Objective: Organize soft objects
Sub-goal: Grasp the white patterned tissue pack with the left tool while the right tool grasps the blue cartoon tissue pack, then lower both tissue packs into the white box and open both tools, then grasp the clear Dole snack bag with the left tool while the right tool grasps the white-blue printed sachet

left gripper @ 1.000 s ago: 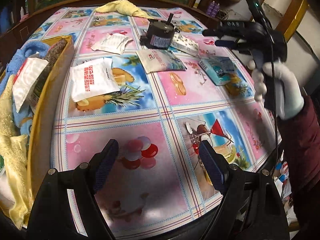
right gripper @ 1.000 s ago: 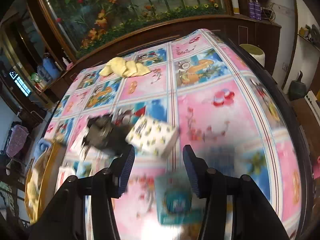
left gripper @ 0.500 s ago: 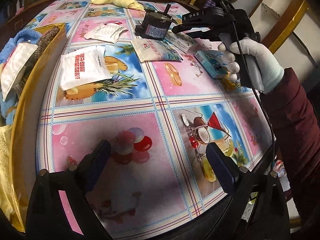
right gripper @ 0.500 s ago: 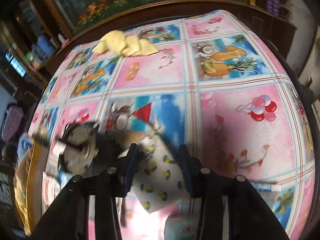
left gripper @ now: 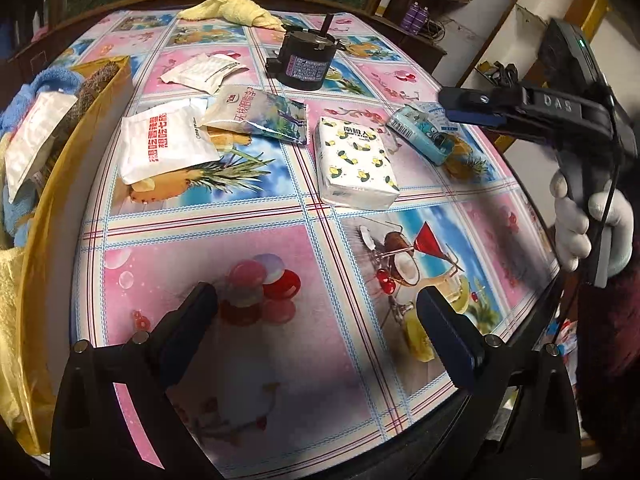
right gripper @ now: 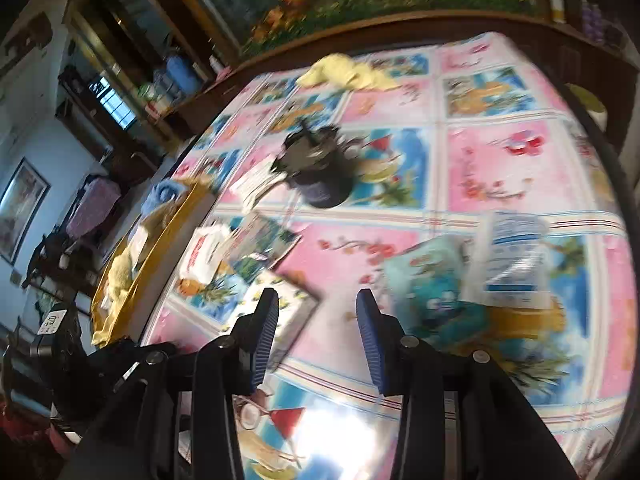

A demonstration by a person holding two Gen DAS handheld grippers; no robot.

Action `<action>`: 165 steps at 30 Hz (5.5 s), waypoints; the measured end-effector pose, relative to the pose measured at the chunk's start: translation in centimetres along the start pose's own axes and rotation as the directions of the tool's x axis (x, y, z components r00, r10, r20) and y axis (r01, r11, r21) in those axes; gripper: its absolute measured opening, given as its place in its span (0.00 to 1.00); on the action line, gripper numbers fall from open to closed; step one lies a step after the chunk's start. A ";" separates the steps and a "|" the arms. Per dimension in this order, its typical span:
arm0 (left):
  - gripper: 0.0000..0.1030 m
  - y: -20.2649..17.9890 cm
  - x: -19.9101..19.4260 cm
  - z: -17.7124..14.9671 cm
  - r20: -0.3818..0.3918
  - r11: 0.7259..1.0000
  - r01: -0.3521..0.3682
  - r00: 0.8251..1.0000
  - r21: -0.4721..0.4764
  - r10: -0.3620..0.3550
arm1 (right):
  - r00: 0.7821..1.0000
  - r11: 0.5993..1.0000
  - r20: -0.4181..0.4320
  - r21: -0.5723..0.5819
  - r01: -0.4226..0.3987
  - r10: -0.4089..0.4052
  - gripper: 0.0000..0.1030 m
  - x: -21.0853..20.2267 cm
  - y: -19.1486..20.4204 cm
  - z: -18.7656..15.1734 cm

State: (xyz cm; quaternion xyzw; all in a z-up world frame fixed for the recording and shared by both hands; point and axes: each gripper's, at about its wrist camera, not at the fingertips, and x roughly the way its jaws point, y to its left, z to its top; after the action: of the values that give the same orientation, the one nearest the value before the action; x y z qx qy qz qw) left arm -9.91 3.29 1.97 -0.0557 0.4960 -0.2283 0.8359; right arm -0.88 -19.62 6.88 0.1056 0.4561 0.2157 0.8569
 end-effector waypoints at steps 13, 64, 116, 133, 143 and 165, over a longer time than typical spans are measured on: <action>0.97 -2.3 1.2 5.6 0.052 0.999 -0.033 0.998 0.027 0.032 | 0.993 0.991 0.012 0.070 0.119 -0.120 0.45 0.6 -4.8 -0.5; 0.51 -1.9 4.9 5.8 0.043 0.981 -0.155 0.988 0.119 0.151 | 0.942 0.939 -0.047 -0.104 0.328 -0.334 0.47 5.1 1.2 -2.6; 0.58 27.5 -7.4 9.6 0.084 0.909 -0.292 0.940 -0.296 0.329 | 0.915 0.839 -0.334 -0.410 -0.357 0.227 0.39 17.3 32.9 -4.8; 0.59 25.5 -10.0 10.5 0.100 0.918 -0.315 0.933 -0.242 0.346 | 0.921 0.839 -0.227 -0.386 -0.383 0.316 0.55 12.1 29.9 -5.4; 0.59 19.2 -14.8 9.5 0.199 0.930 -0.306 0.917 -0.206 0.346 | 0.956 0.928 -0.113 -0.234 -0.290 0.270 0.55 8.3 19.6 -5.6; 0.65 3.7 -2.6 10.3 0.023 0.999 -0.002 1.000 -0.042 0.003 | 0.967 0.958 0.167 0.248 0.146 -0.191 0.55 -2.3 -4.6 -3.3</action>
State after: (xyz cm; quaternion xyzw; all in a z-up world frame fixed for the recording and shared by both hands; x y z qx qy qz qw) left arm -0.93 6.33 8.09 -0.0754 0.4910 -0.2162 0.8405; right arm -3.48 -24.85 5.02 0.1864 0.4021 0.0752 0.8933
